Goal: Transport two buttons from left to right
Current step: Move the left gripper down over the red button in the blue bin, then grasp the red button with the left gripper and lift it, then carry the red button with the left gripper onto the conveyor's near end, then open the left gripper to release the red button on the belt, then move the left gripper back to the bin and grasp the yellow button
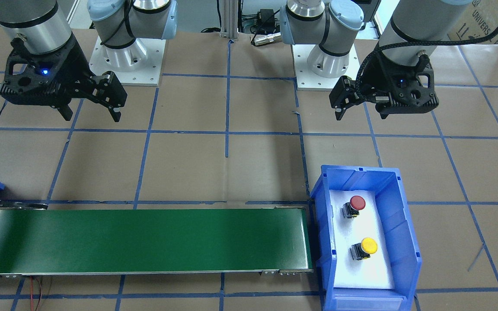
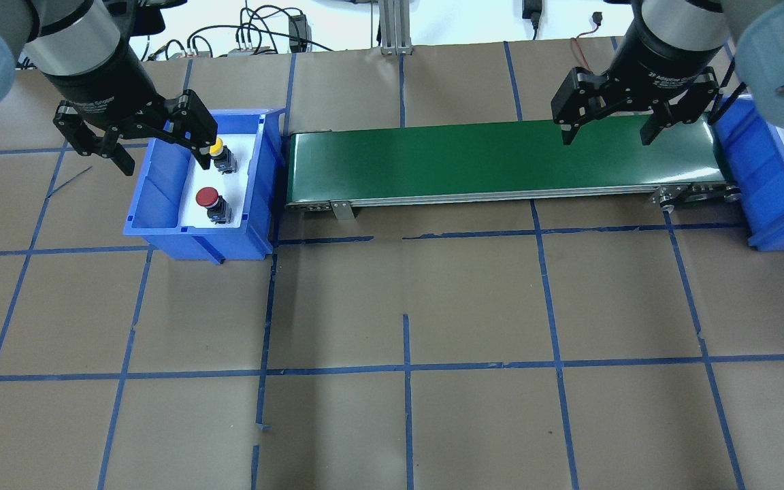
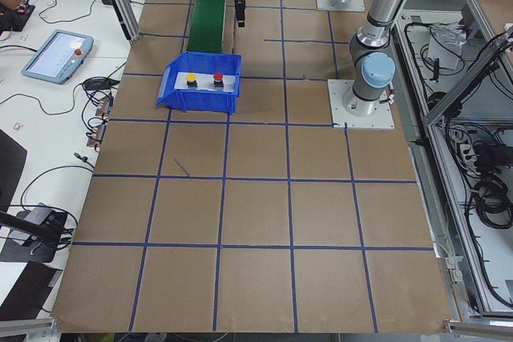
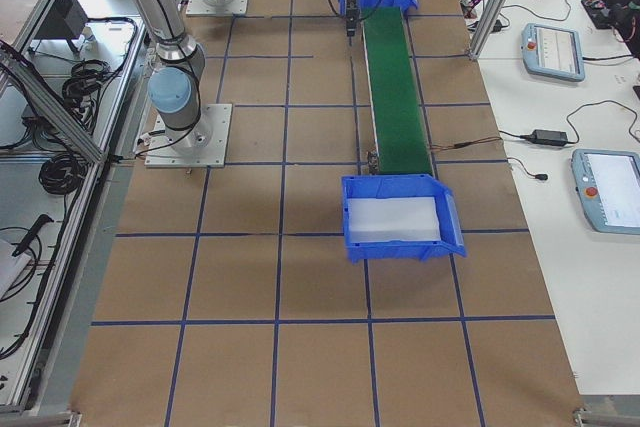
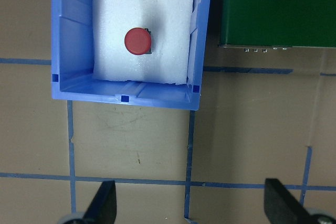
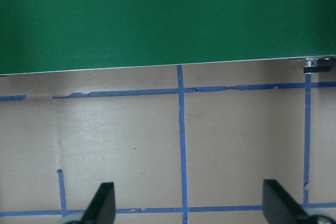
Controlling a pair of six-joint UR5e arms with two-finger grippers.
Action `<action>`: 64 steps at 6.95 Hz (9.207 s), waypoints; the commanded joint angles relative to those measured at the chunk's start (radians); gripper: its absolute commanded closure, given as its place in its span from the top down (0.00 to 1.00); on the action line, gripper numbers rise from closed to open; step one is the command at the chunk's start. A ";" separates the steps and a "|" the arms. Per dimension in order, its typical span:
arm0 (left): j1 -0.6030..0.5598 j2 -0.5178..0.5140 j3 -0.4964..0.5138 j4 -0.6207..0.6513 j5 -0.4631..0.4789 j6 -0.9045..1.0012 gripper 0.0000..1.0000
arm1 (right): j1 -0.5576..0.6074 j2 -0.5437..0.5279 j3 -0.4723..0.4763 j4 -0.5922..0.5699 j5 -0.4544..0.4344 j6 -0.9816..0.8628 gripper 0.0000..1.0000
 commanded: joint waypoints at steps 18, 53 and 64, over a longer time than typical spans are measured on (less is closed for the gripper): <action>0.114 -0.363 -0.203 0.490 -0.010 0.051 0.78 | -0.009 -0.001 0.041 -0.008 -0.010 -0.018 1.00; 0.103 -0.515 0.181 0.358 -0.026 0.123 1.00 | 0.002 -0.006 0.036 -0.008 -0.034 -0.018 1.00; 0.120 -0.551 0.112 0.478 -0.079 0.078 0.56 | -0.006 -0.003 0.029 -0.009 -0.041 -0.018 1.00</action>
